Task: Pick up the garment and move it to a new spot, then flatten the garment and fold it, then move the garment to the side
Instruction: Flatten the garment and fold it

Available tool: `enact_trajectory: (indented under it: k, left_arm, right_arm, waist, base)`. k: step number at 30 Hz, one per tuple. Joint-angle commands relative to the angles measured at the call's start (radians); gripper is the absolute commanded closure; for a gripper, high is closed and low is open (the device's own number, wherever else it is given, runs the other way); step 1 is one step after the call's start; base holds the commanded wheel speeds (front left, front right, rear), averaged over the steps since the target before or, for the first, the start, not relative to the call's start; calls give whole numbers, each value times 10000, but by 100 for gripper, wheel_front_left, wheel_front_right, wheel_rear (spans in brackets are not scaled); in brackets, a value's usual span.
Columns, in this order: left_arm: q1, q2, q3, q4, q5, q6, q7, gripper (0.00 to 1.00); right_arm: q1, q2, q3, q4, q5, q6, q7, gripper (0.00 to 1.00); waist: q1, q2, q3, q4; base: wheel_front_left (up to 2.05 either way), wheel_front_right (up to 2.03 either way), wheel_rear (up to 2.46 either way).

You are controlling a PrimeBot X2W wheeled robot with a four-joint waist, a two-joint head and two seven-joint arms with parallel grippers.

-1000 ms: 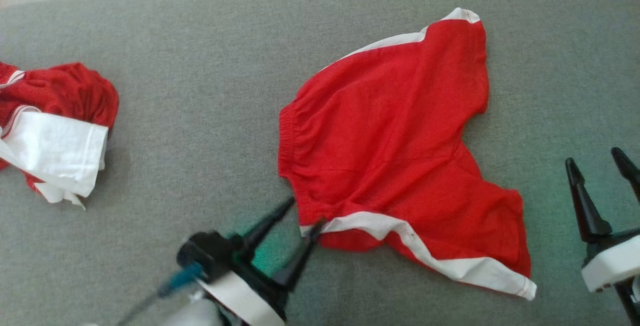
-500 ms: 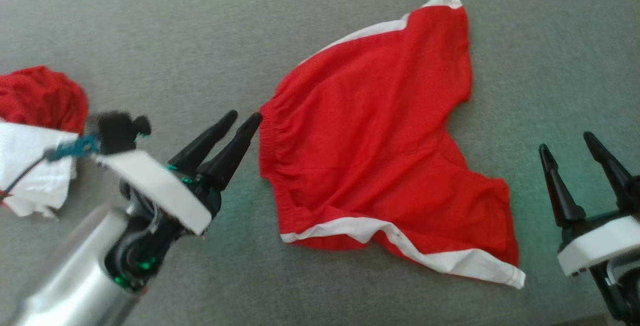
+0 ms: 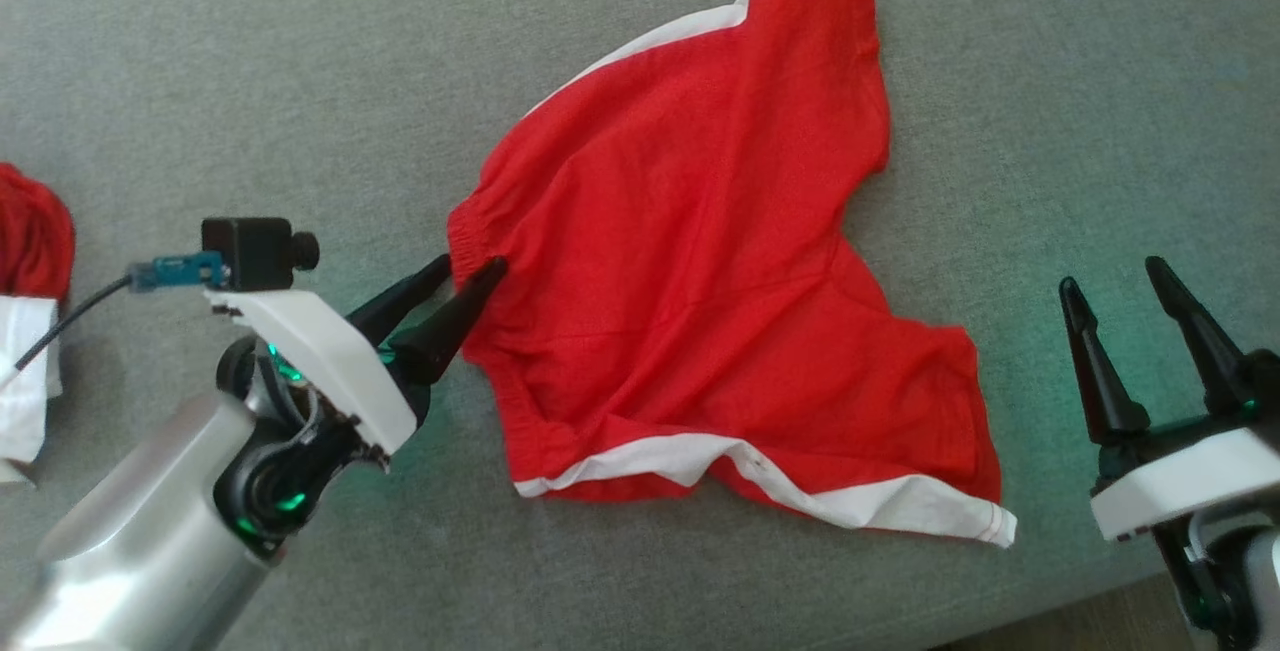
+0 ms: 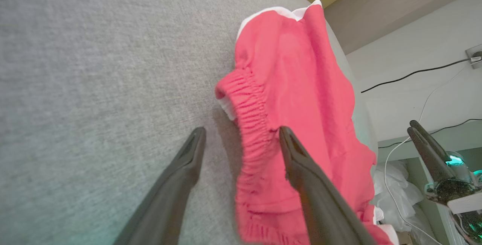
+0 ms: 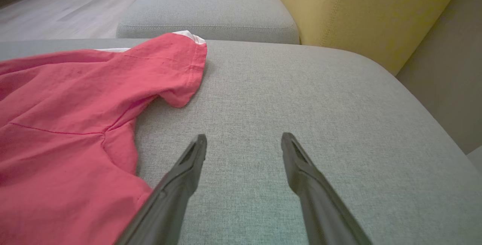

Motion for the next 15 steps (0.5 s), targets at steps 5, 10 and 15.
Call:
enact_trajectory:
  k: [5, 10, 15]
  left_arm:
    - [-526, 16, 82, -207, 90, -63, -646, 0]
    - [-918, 33, -73, -312, 511, -63, -1776, 100]
    - [-1651, 203, -511, -523, 1150, -63, -2995, 100]
  right_arm:
    - [-350, -281, 139, -97, 53, -9, -255, 0]
    - [-405, -250, 173, 25, 12, -9, -319, 0]
    - [-448, -180, 274, 146, 70, -9, -386, 0]
  waist:
    - [-1, 0, 130, -69]
    - [-1, 0, 161, -104]
    - [-1, 0, 116, -161]
  base:
    - [0, 0, 0]
    - [0, 0, 0]
    - [0, 0, 0]
